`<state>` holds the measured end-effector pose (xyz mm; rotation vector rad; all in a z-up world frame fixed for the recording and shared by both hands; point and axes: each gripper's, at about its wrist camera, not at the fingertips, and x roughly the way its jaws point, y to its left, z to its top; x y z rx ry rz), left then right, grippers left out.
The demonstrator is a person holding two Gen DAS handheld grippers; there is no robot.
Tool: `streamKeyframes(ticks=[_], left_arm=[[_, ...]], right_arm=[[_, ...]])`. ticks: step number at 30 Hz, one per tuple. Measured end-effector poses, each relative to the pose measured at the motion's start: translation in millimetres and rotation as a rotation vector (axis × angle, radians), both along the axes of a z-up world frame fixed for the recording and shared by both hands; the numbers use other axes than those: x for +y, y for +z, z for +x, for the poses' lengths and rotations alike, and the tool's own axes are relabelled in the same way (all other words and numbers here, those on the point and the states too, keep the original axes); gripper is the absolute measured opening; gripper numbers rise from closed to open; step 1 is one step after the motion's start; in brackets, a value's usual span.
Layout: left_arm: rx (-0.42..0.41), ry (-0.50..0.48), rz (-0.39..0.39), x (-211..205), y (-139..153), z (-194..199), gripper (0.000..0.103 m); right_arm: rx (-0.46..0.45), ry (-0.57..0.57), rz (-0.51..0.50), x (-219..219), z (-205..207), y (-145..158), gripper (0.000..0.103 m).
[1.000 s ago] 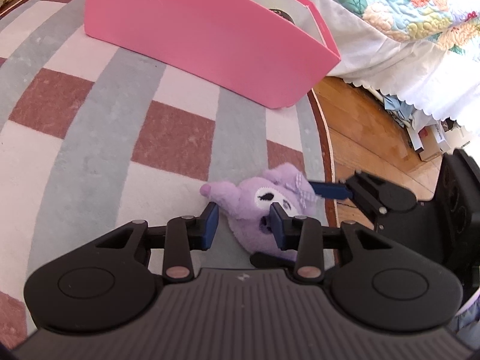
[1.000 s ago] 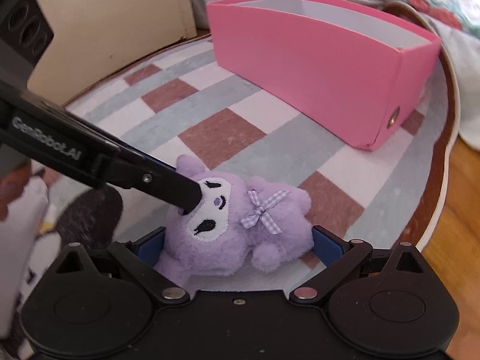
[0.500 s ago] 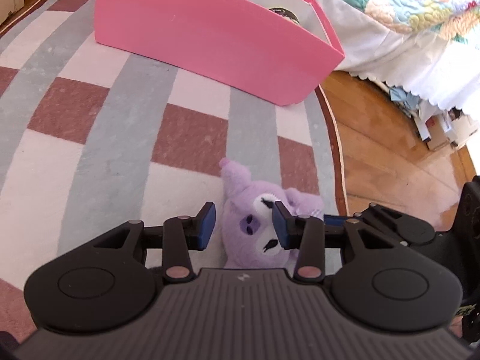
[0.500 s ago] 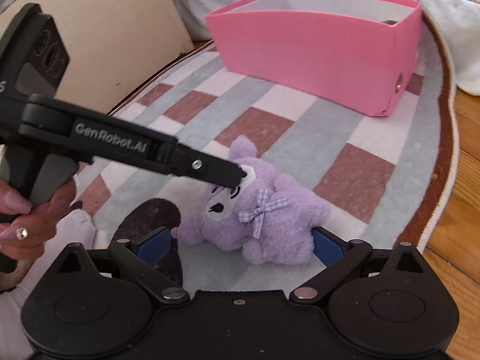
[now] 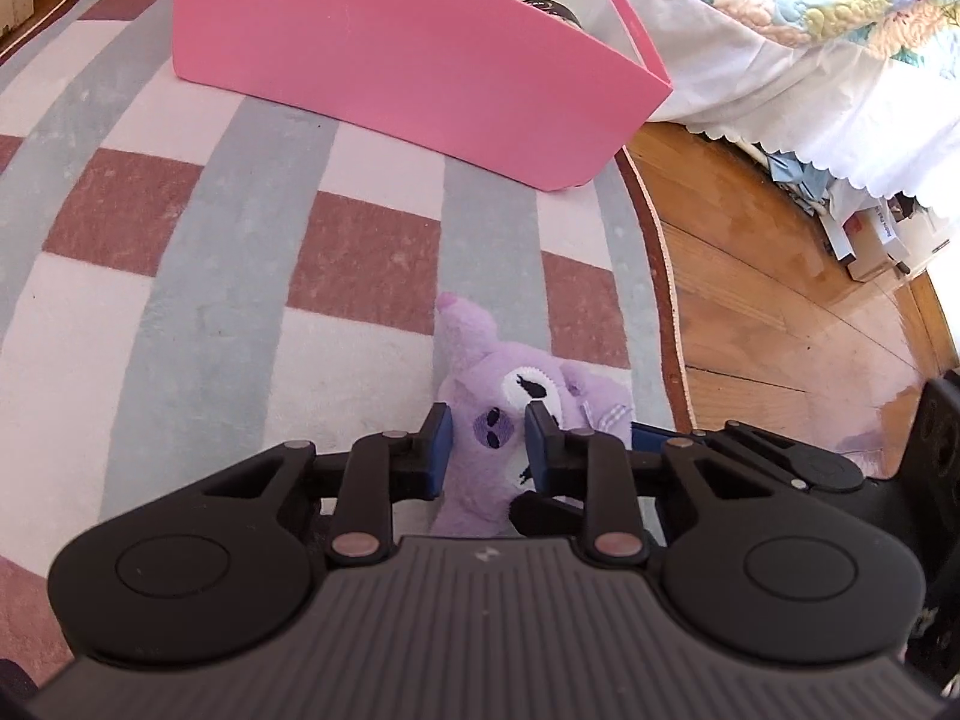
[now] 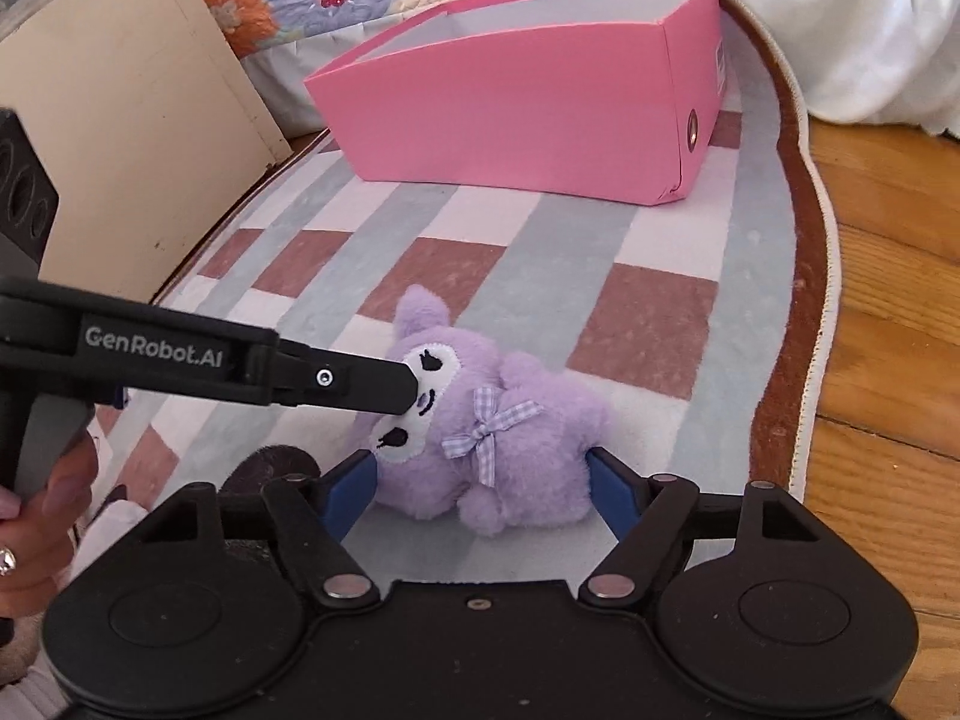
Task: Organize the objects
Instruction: 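Lower the left gripper onto the purple plush toy's head and close it, then lift the purple plush toy with the left gripper and carry it to the box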
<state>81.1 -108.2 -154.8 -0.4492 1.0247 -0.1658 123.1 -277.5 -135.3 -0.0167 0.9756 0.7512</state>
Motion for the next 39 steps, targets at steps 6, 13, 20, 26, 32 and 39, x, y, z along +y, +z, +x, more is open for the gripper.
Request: streamKeyframes(ticks=[6, 13, 20, 26, 32, 39], left_arm=[[0.016, -0.003, -0.03, 2, -2, -1, 0.026], [0.019, 0.002, -0.019, 2, -5, -1, 0.038], [0.004, -0.033, -0.036, -2, 0, -3, 0.026], [-0.018, -0.04, -0.03, 0, 13, -8, 0.026], [-0.042, -0.051, -0.033, 5, 33, -12, 0.026], [-0.084, -0.075, -0.004, 8, 58, -20, 0.026]], right_arm=[[-0.043, -0.011, -0.02, 4, -8, 0, 0.077], [-0.06, -0.039, -0.049, 6, -12, 1, 0.076], [-0.04, -0.072, -0.027, 5, -15, 2, 0.071], [-0.086, -0.059, -0.036, 8, -24, 13, 0.071], [-0.124, -0.042, -0.039, 13, -28, 34, 0.073], [-0.155, -0.022, -0.035, 21, -35, 54, 0.078]])
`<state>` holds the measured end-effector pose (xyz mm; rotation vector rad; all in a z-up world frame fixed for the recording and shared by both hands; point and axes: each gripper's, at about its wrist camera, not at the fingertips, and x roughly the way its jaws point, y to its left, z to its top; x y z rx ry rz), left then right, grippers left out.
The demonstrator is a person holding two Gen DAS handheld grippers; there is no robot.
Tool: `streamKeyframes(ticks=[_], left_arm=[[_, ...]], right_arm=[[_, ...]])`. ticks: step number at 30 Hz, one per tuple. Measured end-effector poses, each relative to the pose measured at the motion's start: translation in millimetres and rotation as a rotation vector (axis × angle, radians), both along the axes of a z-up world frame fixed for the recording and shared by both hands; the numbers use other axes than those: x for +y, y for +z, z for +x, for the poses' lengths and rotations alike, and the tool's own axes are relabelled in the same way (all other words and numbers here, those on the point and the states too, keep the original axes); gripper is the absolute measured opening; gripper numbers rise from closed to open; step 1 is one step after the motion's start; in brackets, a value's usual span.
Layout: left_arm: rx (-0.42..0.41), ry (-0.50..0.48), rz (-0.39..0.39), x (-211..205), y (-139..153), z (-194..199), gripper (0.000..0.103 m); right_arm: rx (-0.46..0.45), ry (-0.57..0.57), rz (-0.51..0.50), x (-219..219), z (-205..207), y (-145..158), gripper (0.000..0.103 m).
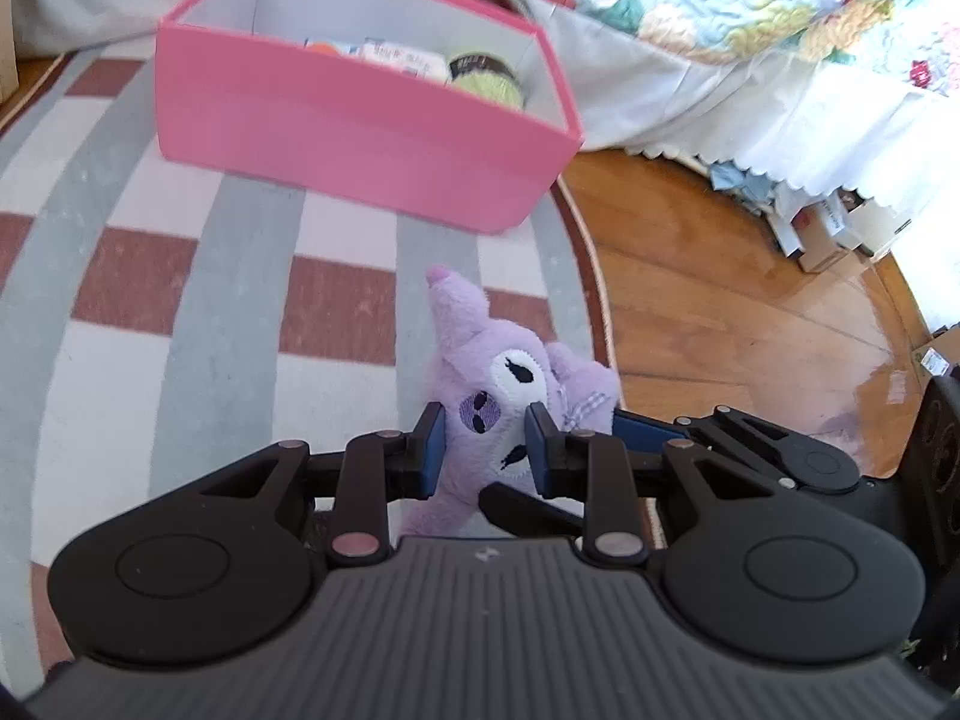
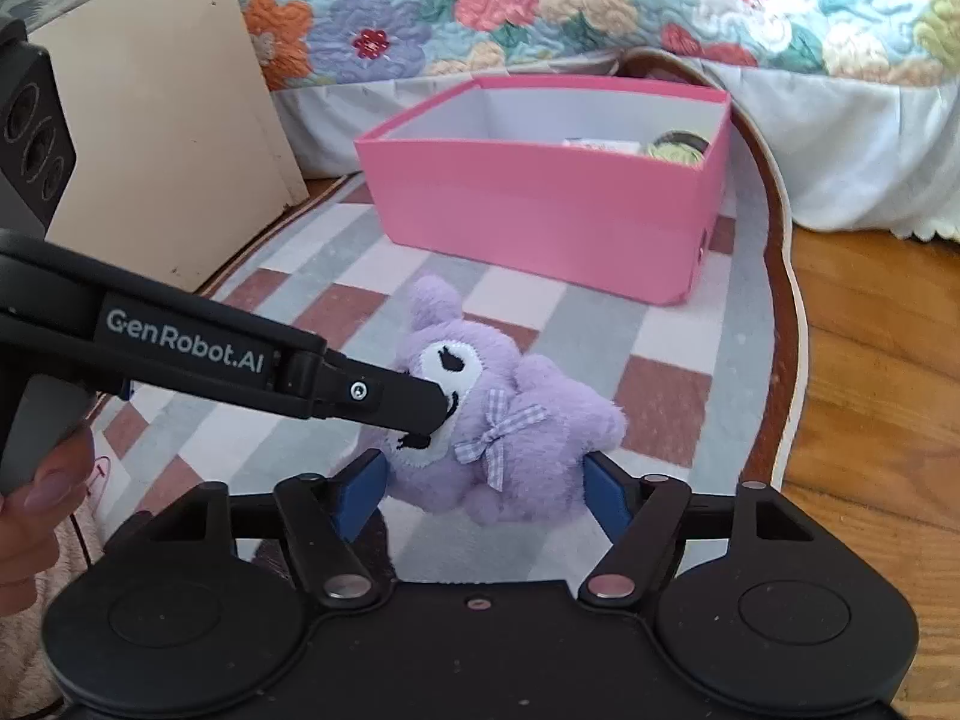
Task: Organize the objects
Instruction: 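Lift the purple plush toy with the left gripper and carry it to the box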
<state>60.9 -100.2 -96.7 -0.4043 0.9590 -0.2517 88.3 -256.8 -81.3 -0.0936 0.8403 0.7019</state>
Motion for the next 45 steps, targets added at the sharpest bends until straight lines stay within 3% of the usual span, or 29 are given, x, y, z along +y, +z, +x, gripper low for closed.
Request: streamKeyframes(ticks=[18, 34, 45], left_arm=[[-0.125, -0.008, 0.03, 18, 53, -21, 0.027], [-0.178, 0.017, 0.015, 39, 92, -27, 0.028], [-0.209, 0.012, 0.046, 52, 124, -15, 0.029]], right_arm=[[-0.113, 0.049, -0.027, 26, -15, 55, 0.086], [-0.168, 0.076, -0.042, 47, -15, 94, 0.09], [-0.185, 0.073, -0.035, 63, -4, 120, 0.091]])
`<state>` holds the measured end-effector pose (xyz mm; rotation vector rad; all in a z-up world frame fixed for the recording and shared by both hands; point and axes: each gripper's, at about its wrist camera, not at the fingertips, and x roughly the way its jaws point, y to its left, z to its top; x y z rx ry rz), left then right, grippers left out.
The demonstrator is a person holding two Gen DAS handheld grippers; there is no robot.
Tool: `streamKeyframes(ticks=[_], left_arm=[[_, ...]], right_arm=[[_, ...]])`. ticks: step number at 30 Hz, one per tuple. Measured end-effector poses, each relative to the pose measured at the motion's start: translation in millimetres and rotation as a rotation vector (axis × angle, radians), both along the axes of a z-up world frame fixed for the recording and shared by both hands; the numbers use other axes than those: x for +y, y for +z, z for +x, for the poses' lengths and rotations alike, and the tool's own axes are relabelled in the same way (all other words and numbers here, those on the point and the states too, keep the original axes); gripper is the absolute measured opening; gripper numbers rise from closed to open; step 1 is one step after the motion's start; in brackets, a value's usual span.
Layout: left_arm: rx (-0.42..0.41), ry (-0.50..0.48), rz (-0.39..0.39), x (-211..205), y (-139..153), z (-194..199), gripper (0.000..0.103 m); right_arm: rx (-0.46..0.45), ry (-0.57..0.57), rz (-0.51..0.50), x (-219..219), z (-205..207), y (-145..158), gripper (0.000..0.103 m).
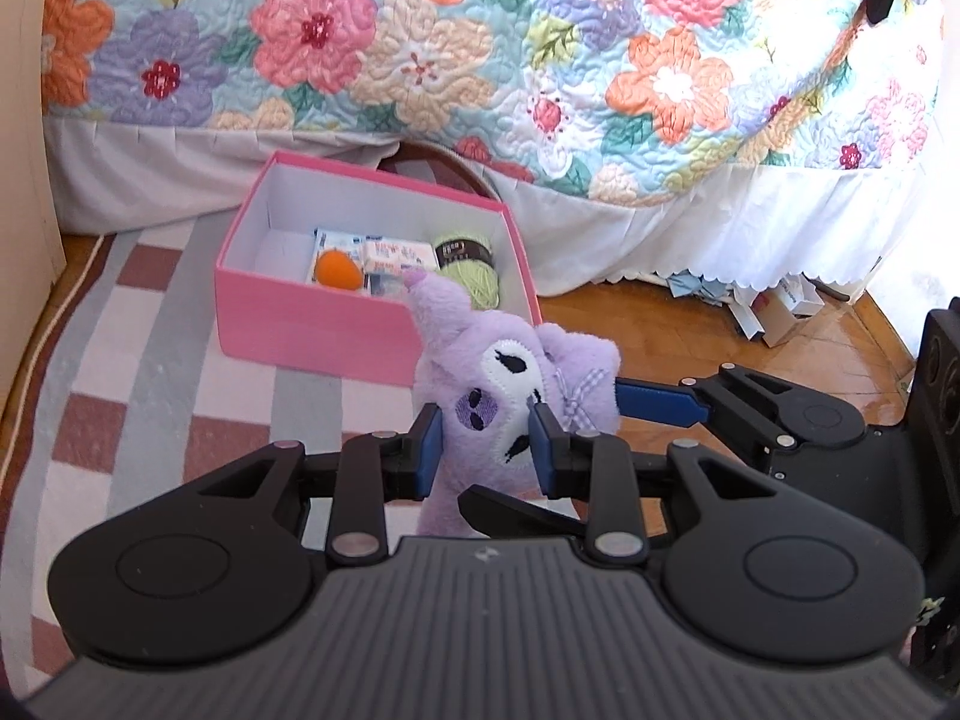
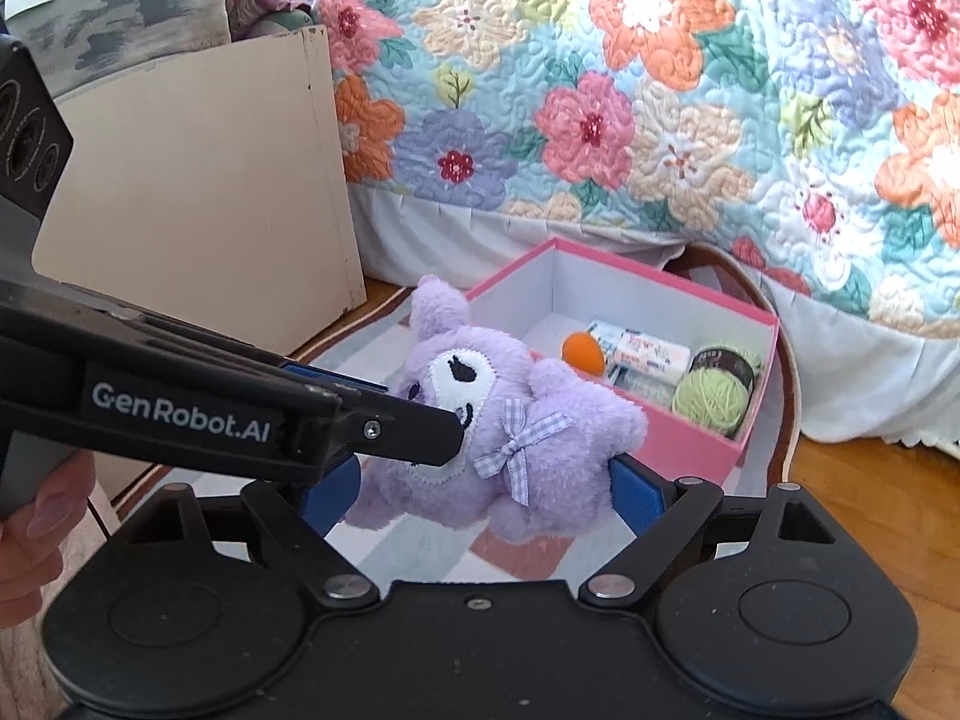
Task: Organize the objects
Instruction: 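Lift the purple plush toy with the left gripper and carry it to the box, then lower the plush toy into the box beside the sponge and open the left gripper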
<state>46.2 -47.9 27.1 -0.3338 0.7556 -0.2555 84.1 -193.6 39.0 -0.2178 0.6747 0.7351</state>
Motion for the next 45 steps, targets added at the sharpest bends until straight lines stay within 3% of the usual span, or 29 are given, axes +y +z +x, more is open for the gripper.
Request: streamKeyframes(ticks=[11, 19, 39, 45], left_arm=[[-0.03, -0.034, 0.022, 19, 26, 34, 0.029], [-0.022, -0.06, -0.001, 29, 29, 62, 0.029], [0.014, -0.114, -0.012, 32, 12, 146, 0.029], [0.038, -0.111, -0.047, 38, 0, 177, 0.03]], right_arm=[[-0.013, -0.045, 0.019, 20, 28, 28, 0.091], [-0.033, -0.082, 0.029, 28, 46, 36, 0.091], [-0.039, -0.158, -0.042, 36, 112, 22, 0.071], [-0.022, -0.154, -0.062, 37, 139, 15, 0.063]])
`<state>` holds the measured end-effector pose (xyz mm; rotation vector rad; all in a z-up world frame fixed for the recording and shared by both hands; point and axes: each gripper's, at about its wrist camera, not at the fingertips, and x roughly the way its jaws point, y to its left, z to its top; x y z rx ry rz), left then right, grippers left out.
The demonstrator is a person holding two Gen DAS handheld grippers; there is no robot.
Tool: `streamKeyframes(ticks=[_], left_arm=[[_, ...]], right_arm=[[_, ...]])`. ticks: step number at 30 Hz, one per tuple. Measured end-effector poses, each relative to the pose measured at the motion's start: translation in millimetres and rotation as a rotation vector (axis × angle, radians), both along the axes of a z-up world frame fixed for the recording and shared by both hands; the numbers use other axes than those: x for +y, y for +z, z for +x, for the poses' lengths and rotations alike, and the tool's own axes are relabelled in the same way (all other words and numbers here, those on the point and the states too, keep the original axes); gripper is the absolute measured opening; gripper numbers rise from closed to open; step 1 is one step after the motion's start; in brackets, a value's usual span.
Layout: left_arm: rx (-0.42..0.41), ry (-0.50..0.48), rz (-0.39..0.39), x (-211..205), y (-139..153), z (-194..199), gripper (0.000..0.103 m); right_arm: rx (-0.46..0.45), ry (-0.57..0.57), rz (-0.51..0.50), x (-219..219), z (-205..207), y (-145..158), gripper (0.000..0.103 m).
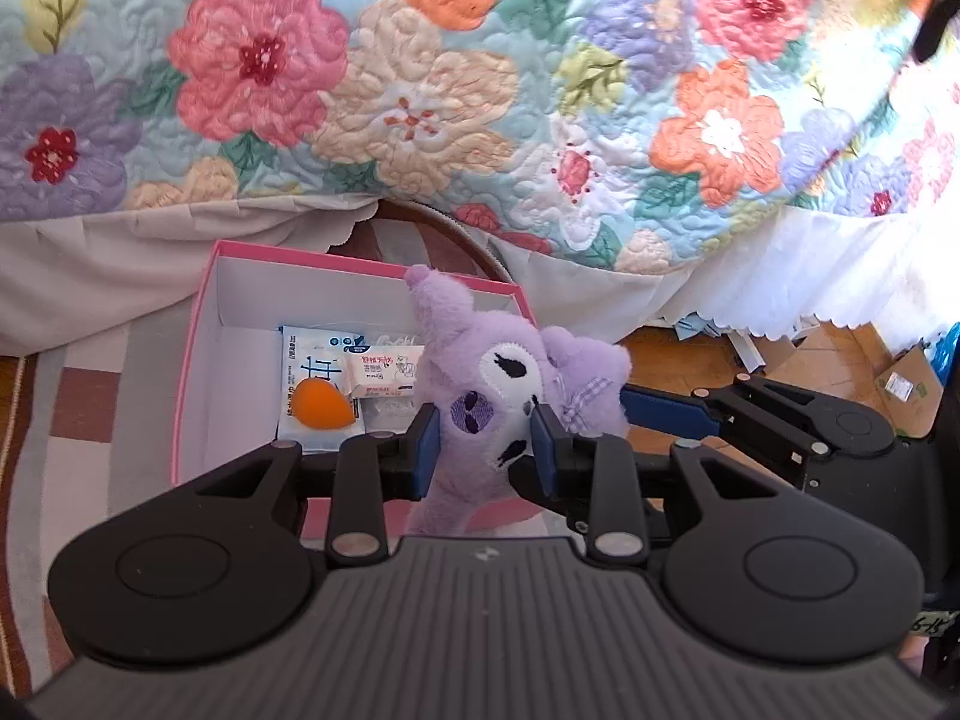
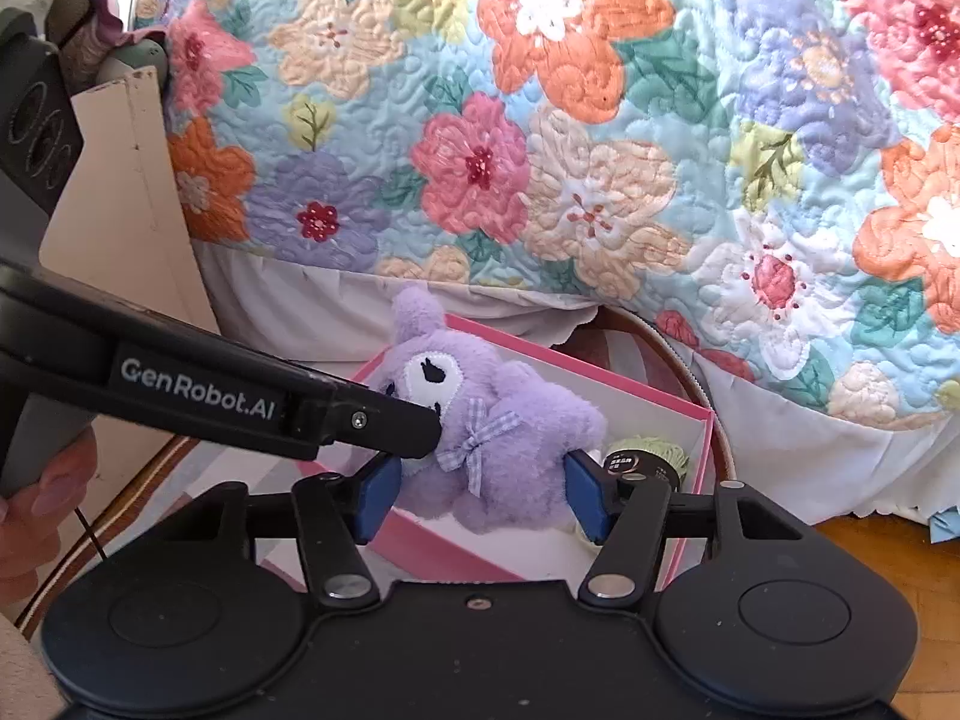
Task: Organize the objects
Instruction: 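Lower the plush toy into the box beside the sponge and open the left gripper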
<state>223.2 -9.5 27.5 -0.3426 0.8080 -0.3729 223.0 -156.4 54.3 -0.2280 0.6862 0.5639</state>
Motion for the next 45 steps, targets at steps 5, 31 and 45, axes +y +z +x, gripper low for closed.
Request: streamKeyframes(ticks=[5, 31, 45], left_arm=[[0.022, -0.001, -0.009, -1, -14, 22, 0.03], [0.135, 0.001, 0.053, -15, -111, 83, 0.03], [0.173, 0.022, 0.111, -19, -138, 94, 0.03]], right_arm=[[0.024, 0.01, -0.018, -1, 20, -9, 0.058], [0.312, -0.004, 0.019, -14, 103, -108, 0.052], [0.414, -0.005, -0.011, -10, 128, -142, 0.042]])
